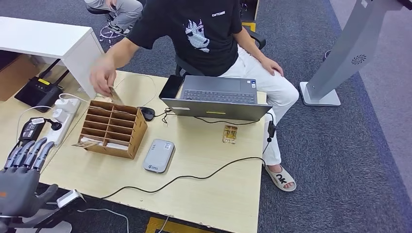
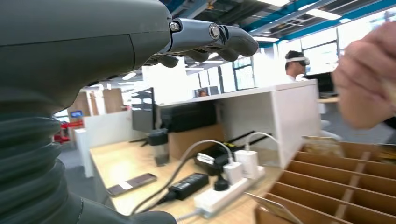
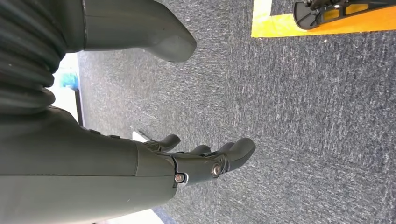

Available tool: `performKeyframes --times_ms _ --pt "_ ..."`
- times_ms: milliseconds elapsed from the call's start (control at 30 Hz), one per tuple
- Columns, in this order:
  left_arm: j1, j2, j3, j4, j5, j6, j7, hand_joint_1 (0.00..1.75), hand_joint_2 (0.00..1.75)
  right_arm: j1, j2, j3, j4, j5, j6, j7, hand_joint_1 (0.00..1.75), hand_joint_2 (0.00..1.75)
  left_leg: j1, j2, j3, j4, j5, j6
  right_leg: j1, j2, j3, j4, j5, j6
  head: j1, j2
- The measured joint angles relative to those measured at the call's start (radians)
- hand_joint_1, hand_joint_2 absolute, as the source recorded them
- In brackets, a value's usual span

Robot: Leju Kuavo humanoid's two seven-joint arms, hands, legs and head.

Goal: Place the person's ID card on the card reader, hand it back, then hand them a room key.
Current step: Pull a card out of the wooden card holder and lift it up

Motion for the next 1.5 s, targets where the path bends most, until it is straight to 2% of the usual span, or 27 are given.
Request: performKeyframes --times_ms 200,500,800,967,1333,1500 --pt "0.009 0.002 0.045 0.0 -0.04 -0.006 0.014 0.0 1.75 0.0 0.001 -0.009 0.0 0.005 0.0 0.001 0.0 1.75 0.0 -0.001 0.0 0.0 0.0 0.0 0.0 -0.001 0.0 0.0 0.0 0.0 0.0 0.0" --pt "-0.008 -0.002 0.051 0.007 -0.101 -0.001 0.025 0.0 1.75 -0.001 0.005 -0.012 0.0 0.02 0.004 0.0 0.0 1.75 0.0 -0.001 0.0 0.0 0.0 0.0 0.0 -0.001 0.0 0.0 0.0 0.0 0.0 0.0" --pt "-0.107 -0.026 0.042 0.115 -0.128 0.026 0.004 0.0 1.75 -0.004 0.008 -0.012 0.0 0.049 0.016 -0.004 0.0 1.75 0.0 -0.001 0.001 0.0 0.0 0.0 0.0 -0.001 0.0 0.0 0.0 0.0 0.0 0.0" --pt "-0.153 -0.042 0.007 0.187 -0.171 0.046 0.009 0.0 1.75 -0.006 0.008 -0.012 0.0 0.066 0.019 -0.008 0.0 1.75 0.0 -0.001 0.001 0.0 0.0 0.0 0.0 -0.001 0.0 0.0 0.0 0.0 0.0 0.0" --pt "-0.209 -0.046 -0.041 0.321 -0.199 0.105 0.008 0.0 1.75 -0.006 0.009 -0.012 0.0 0.091 0.027 0.003 0.0 1.75 0.0 -0.001 0.001 0.0 0.0 0.0 0.0 -0.001 0.0 0.0 0.0 0.0 0.0 0.0" --pt "-0.238 -0.047 -0.049 0.374 -0.18 0.145 -0.032 0.0 1.75 -0.007 0.009 -0.012 0.0 0.105 0.034 0.0 0.0 1.75 0.0 -0.001 0.001 0.0 0.0 0.0 0.0 -0.001 0.0 0.0 0.0 0.0 0.0 0.0"
